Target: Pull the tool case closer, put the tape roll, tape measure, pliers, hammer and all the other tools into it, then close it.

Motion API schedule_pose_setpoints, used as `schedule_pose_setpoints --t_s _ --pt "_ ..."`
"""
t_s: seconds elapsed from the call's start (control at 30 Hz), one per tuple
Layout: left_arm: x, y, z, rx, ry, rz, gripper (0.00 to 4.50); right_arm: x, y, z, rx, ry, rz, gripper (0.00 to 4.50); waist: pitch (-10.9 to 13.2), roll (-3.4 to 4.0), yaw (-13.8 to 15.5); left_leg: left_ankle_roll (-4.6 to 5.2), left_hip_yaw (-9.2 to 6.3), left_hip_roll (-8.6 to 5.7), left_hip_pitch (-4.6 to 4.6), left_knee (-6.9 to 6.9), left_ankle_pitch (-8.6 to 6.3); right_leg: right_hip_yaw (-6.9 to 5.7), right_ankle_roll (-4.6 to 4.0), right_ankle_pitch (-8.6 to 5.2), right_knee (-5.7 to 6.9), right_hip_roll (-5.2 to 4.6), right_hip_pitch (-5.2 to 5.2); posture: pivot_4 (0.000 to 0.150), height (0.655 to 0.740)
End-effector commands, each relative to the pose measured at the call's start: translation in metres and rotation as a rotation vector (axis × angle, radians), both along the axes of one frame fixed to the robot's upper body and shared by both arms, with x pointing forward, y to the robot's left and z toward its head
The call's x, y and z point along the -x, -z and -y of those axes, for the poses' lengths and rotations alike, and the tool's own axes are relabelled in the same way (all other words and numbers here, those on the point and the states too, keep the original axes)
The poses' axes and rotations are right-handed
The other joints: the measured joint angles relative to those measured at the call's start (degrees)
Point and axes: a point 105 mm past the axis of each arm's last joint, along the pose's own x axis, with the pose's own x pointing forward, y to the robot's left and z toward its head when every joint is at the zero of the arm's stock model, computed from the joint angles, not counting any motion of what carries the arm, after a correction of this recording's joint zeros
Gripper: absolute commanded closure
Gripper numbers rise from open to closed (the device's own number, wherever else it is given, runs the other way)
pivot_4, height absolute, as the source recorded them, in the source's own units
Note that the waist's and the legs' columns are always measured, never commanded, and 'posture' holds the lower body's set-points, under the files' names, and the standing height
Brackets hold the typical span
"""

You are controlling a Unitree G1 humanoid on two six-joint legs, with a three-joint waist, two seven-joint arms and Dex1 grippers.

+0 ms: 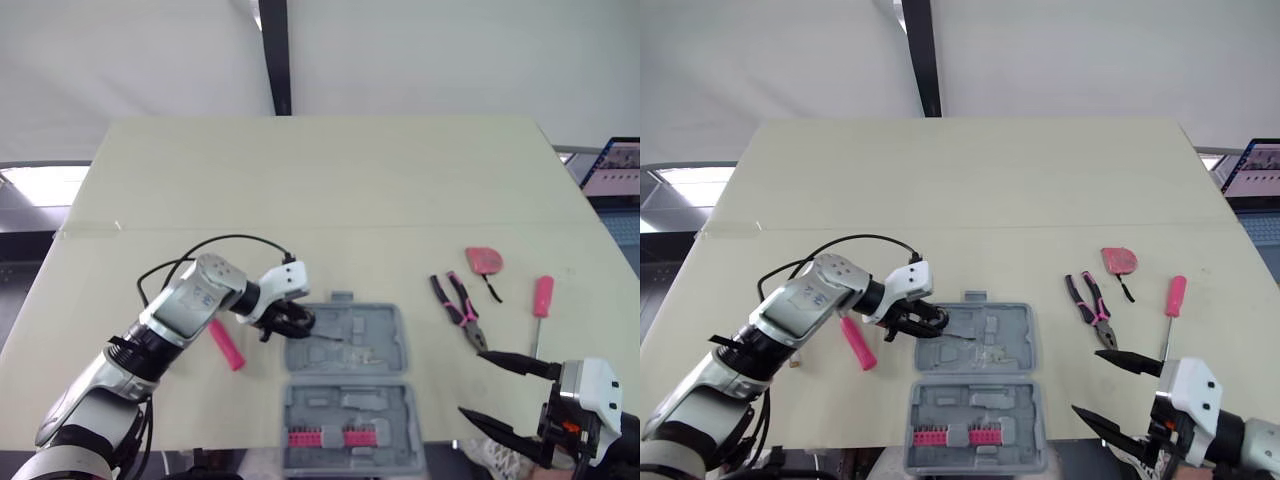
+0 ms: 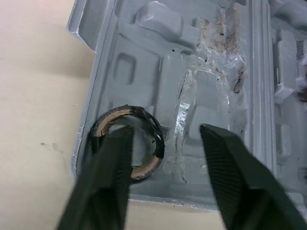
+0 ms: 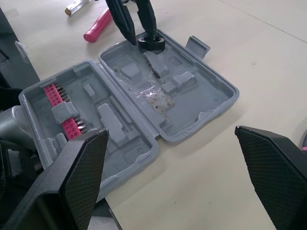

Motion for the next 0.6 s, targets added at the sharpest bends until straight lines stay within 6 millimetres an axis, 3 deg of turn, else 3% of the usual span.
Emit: schedule_pose_setpoints --t_s 0.03,0.23,0.33,0.4,0.6 --pt "0.001 -0.014 0.000 0.010 0.002 0.025 1.45 0.002 -0.007 0.000 0.012 -0.007 0.027 0.00 0.0 0.00 0.0 0.00 0.00 0.00 0.00 0.00 0.00 0.00 0.00 0.00 0.00 0.00 0.00 0.150 0.7400" --pt "-0.001 -0.035 0.001 0.108 -0.053 0.062 1.45 0.002 -0.008 0.000 0.010 -0.008 0.025 0.00 0.0 0.00 0.0 0.00 -0.01 0.00 0.00 0.01 0.00 0.00 0.00 0.00 0.00 0.00 0.00 0.150 0.7400" --pt "-0.001 -0.035 -0.004 0.163 -0.084 0.074 1.45 0.002 -0.009 0.001 0.013 -0.008 0.025 0.00 0.0 0.00 -0.1 0.00 -0.01 0.00 0.01 0.00 0.00 0.00 0.00 0.00 0.00 0.00 0.00 0.150 0.7400" --pt "-0.003 -0.030 -0.009 0.162 -0.110 0.106 1.97 0.002 -0.009 0.002 0.015 -0.009 0.025 0.00 0.0 0.00 -0.1 0.00 -0.01 0.01 0.02 -0.02 0.00 0.00 0.00 0.00 0.00 0.00 0.00 0.150 0.7400" --pt "-0.008 -0.030 -0.008 0.227 -0.143 0.191 1.97 0.000 -0.011 0.002 0.018 -0.013 0.025 0.00 0.0 0.00 0.2 0.00 -0.03 0.00 0.00 0.03 0.00 0.00 0.00 0.00 0.00 -0.01 0.02 0.150 0.7400"
